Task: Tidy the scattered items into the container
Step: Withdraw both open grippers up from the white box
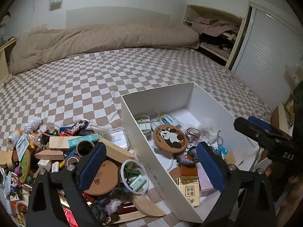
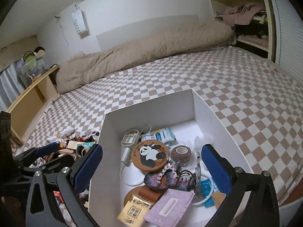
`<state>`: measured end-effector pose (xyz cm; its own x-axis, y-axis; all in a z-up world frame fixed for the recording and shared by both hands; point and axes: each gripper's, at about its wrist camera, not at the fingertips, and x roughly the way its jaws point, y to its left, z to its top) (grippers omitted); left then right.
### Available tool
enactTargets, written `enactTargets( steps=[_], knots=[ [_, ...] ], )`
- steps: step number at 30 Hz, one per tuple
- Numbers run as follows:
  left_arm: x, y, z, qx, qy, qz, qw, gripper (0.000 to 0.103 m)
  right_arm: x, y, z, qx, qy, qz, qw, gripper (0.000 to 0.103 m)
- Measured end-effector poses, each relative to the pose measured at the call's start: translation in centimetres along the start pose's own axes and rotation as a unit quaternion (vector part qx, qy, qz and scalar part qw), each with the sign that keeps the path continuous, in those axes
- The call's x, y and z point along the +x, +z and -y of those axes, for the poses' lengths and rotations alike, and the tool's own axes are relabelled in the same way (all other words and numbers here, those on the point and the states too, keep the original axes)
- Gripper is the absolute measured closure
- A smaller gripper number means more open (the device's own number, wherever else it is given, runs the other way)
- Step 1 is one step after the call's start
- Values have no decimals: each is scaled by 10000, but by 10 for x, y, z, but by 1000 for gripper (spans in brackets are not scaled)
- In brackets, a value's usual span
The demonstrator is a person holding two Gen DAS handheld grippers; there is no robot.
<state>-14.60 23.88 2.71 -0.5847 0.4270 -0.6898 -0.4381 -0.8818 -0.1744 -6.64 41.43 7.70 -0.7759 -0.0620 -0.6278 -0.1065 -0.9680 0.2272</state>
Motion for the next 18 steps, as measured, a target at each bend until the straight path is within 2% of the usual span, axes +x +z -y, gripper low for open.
enactTargets(
  steps=[11,18],
  knots=[
    [-23,-15,5,90,49,206,9997,5,-34,-22,-23,-631,-296,446,9966,0],
    [-38,-27,2,57,268,390,9989,5,-45,-38,-29,-789,-372,499,9949,0]
  ],
)
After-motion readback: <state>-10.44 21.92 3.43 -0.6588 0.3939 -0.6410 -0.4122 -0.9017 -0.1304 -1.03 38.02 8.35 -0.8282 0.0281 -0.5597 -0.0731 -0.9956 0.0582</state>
